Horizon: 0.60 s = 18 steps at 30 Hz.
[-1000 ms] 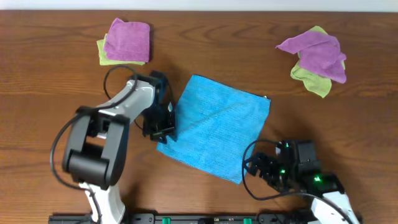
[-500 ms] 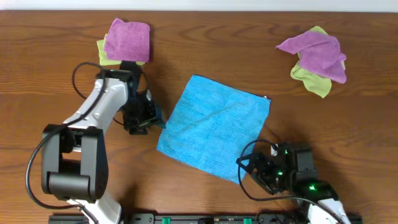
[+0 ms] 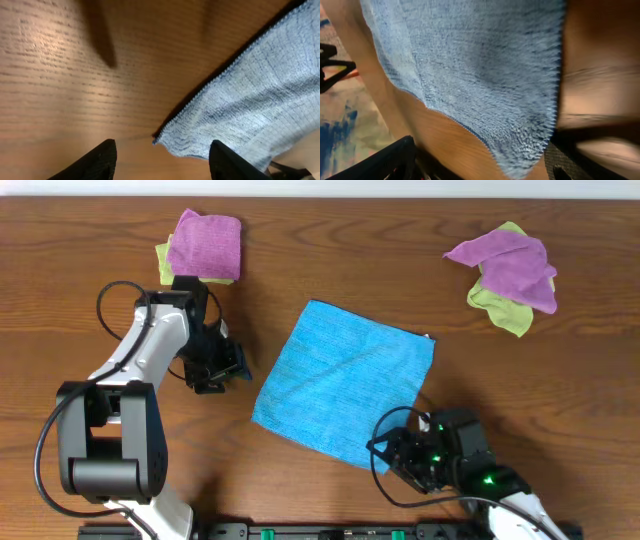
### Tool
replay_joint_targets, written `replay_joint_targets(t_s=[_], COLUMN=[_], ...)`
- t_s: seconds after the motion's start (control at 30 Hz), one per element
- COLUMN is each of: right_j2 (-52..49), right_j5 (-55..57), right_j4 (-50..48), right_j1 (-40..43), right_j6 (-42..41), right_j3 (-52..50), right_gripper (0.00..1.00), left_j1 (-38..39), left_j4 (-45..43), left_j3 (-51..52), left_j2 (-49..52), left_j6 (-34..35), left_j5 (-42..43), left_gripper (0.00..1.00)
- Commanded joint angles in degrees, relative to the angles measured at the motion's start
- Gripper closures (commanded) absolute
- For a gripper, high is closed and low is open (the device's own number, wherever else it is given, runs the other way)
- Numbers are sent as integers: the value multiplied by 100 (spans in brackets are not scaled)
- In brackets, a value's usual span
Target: Fold the cloth
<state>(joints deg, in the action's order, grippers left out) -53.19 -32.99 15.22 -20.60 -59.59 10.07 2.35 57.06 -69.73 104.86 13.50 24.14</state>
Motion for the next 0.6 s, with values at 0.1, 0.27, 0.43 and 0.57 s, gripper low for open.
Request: replay_joint_targets(t_s=[0.1,0.27,0.43,0.57], right_j2=[-688,-1003,-1152,-1161], right_j5=[883,1152,1449,1547], right_j4=[9,-214,-330,-481], right_j1=[-378,-402,-404,-404], right_j6=[-361,-363,-424,-474], right_j3=[-380,-382,-380,-382], right_gripper=[17,20,34,56], left_j1=[-20,-20,-20,-20], left_j4=[-205,-457,-859,-1073], left_j3=[278,647,1021,1200], left_j2=[-72,-72,-72,-72], left_j6=[-85,-87,-109,-107], left_j5=[-74,-17,267,581], left_gripper=[39,39,39,39])
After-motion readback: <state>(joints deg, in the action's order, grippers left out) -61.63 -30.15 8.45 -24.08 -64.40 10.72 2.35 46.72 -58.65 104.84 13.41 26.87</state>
